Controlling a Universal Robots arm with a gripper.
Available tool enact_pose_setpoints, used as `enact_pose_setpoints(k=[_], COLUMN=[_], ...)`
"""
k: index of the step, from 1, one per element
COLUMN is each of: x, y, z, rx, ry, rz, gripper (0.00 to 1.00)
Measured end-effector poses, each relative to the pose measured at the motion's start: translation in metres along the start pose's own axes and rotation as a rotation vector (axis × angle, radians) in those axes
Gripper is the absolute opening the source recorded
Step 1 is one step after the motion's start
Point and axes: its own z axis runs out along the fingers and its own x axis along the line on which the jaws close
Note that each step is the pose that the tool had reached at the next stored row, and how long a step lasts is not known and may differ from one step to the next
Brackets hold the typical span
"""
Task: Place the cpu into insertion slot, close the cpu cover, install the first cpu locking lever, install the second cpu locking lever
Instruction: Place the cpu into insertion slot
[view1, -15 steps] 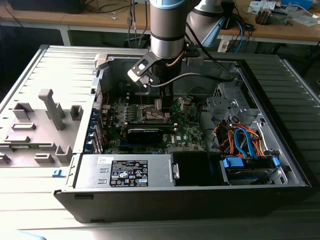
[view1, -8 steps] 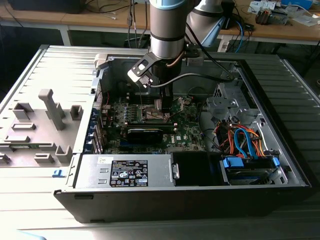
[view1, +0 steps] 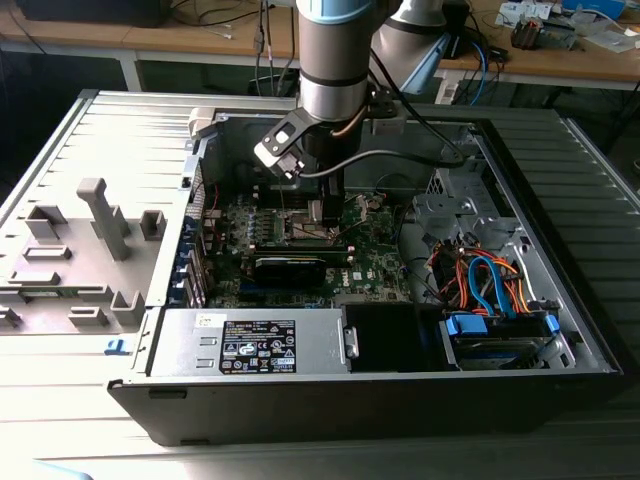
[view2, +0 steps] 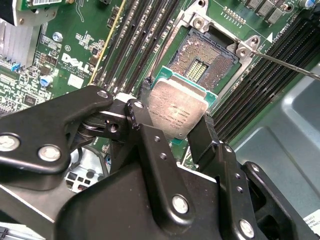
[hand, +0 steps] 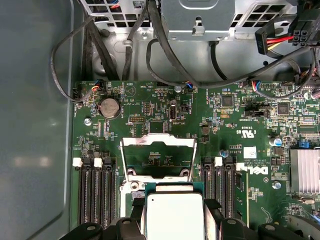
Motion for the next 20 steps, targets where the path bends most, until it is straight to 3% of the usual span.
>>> enact_pose_setpoints(k=[11,20], x=[0.0,0.0005], y=[-0.0003,-0.0045], z=[0.0022,0.0061], rx=[0.0,0.0], ry=[0.0,0.0], rz=[0.0,0.0], gripper=[0.55,0.55])
